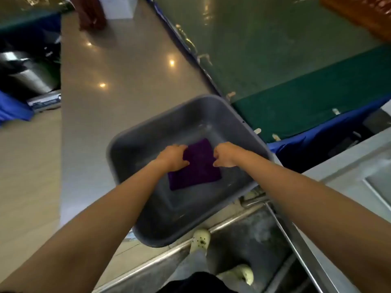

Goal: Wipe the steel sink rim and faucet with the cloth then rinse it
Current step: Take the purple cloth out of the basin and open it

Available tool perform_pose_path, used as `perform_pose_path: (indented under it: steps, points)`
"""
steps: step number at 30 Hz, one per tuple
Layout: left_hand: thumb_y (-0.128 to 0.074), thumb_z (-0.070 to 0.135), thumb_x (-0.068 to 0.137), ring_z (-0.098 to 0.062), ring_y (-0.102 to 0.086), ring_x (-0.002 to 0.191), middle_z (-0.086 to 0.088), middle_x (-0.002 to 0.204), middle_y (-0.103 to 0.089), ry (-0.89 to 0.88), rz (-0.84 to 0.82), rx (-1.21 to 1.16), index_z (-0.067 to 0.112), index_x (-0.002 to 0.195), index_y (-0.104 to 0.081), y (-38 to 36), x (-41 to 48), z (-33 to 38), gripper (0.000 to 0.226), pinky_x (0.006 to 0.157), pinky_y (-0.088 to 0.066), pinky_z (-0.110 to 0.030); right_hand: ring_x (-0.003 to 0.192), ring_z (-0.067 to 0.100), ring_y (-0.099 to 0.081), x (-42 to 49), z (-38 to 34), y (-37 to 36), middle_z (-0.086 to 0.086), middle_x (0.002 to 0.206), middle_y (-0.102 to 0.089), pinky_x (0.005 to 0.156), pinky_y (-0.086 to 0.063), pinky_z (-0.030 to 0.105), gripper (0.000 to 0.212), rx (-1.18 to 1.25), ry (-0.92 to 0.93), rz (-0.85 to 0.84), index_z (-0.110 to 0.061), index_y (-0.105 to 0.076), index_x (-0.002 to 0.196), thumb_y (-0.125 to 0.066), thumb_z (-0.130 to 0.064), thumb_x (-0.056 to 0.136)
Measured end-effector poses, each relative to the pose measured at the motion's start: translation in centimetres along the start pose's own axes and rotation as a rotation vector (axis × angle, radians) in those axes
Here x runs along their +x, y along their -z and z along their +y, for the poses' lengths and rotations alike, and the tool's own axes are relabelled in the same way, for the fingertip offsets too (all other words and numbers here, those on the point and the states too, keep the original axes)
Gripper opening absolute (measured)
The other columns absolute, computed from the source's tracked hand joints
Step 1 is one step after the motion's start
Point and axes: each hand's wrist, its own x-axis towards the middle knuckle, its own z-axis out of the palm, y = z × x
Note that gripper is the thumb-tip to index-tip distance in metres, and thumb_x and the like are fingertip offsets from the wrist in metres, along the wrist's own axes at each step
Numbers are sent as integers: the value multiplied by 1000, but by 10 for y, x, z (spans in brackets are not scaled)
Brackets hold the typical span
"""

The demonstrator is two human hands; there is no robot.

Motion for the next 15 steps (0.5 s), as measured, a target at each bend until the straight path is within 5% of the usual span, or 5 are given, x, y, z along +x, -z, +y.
perform_pose_path:
  steps: [3,5,10,15]
  points:
    - [-61,32,86,-36,-41,126,-20,138,-42,56,17,-48,12,141,-31,-8,11,-2,66,103,-37,-41,89,30,-59,21,-3,-13,14,98,-61,69,-44,31,20,105,-105,24,-5,-59,89,-61,-25,87]
    - [-61,31,86,-37,-40,126,-21,138,-39,83,32,-49,8,139,-31,-13,17,-2,64,103,-37,-42,102,32,-60,29,-6,-21,14,112,-61,73,-45,32,34,201,-170,24,-1,-56,109,-64,-25,86]
    - [-61,27,86,-37,-53,113,-22,126,-52,137,22,-70,3,126,-38,-16,31,-6,52,87,-45,-43,110,31,-58,45,-15,-42,15,124,-56,79,-49,37,45,327,-350,135,-2,-44,123,-64,-16,85]
    - [-60,18,81,-35,-46,115,-17,126,-45,151,0,-59,9,117,-52,-9,37,-1,37,91,-42,-40,86,26,-57,48,-12,-38,14,101,-61,67,-45,31,8,389,-330,174,-6,-57,92,-51,-6,87]
